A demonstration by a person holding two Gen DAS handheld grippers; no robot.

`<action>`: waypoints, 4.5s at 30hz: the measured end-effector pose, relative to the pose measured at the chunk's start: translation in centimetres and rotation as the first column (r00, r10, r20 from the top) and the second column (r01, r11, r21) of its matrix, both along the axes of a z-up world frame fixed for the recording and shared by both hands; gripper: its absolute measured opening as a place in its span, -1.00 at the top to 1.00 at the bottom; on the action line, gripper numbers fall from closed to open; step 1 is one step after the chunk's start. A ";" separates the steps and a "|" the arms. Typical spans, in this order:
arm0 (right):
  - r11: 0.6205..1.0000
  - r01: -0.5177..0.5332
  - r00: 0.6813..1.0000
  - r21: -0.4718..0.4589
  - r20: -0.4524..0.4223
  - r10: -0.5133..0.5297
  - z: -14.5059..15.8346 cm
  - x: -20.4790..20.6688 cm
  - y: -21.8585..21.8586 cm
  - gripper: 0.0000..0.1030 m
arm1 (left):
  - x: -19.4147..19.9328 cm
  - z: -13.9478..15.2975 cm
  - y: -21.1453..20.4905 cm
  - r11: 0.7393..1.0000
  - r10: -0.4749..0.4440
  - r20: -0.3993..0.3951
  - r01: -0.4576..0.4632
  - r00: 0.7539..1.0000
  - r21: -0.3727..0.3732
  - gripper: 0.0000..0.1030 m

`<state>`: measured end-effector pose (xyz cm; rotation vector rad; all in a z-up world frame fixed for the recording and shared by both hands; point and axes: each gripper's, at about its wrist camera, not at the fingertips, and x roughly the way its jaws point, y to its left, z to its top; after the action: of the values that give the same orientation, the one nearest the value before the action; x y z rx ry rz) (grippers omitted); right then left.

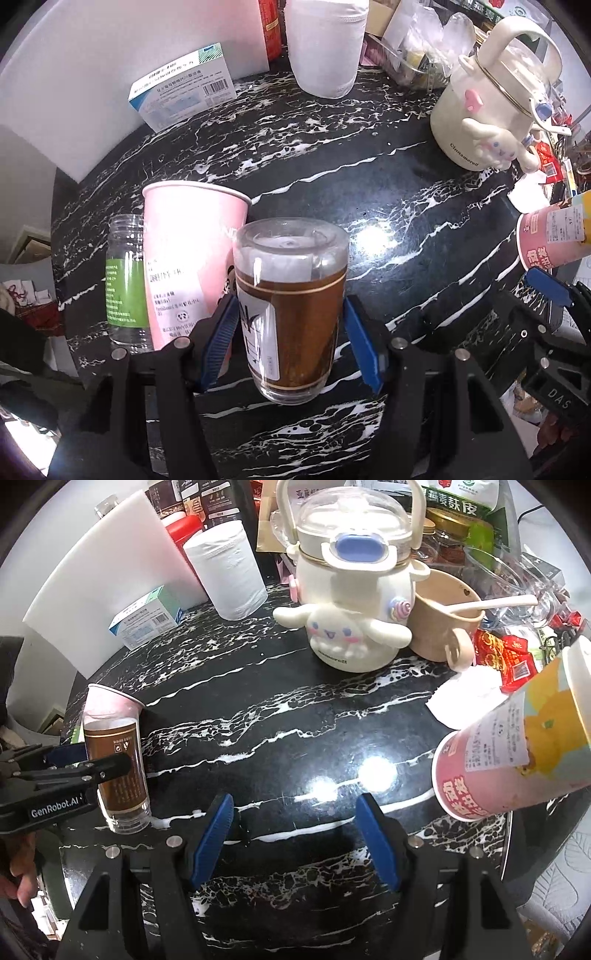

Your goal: Flip cup upside down

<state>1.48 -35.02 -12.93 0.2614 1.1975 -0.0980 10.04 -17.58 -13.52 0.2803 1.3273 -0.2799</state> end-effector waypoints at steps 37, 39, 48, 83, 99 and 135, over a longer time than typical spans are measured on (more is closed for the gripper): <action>1.000 -0.020 1.000 -0.018 0.010 0.021 0.6 -0.9 1.6 -0.35 | -2.6 1.7 2.1 0.989 0.073 0.234 -0.039 0.970 -0.145 -0.09; 1.000 -0.021 1.000 -0.016 0.010 0.021 0.6 -0.9 1.7 -0.35 | -3.3 1.5 2.3 0.989 0.067 0.246 -0.032 0.967 -0.144 -0.09; 0.999 -0.047 0.999 -0.018 0.015 0.048 0.6 -1.3 2.8 -0.35 | -5.7 2.0 3.6 0.982 0.069 0.316 -0.009 0.946 -0.188 -0.09; 0.985 -0.170 0.985 -0.029 0.031 0.171 -3.4 -6.1 7.4 -0.35 | -14.6 -0.5 8.0 0.966 0.182 0.488 -0.064 0.854 -0.249 -0.08; 0.980 -0.190 0.979 -0.050 0.070 0.194 0.4 -6.2 9.0 -0.35 | -14.3 5.2 8.3 0.977 0.111 0.435 -0.016 0.894 -0.215 -0.55; 0.933 -0.327 0.910 -0.148 0.216 0.353 11.9 -7.3 16.2 -0.37 | -14.8 12.7 19.4 0.940 0.335 0.266 -0.304 0.904 -0.154 -0.64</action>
<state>-5.81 -18.77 -0.98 -0.0351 0.9766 0.1707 -4.73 1.83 -0.77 0.0046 1.0424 -0.0296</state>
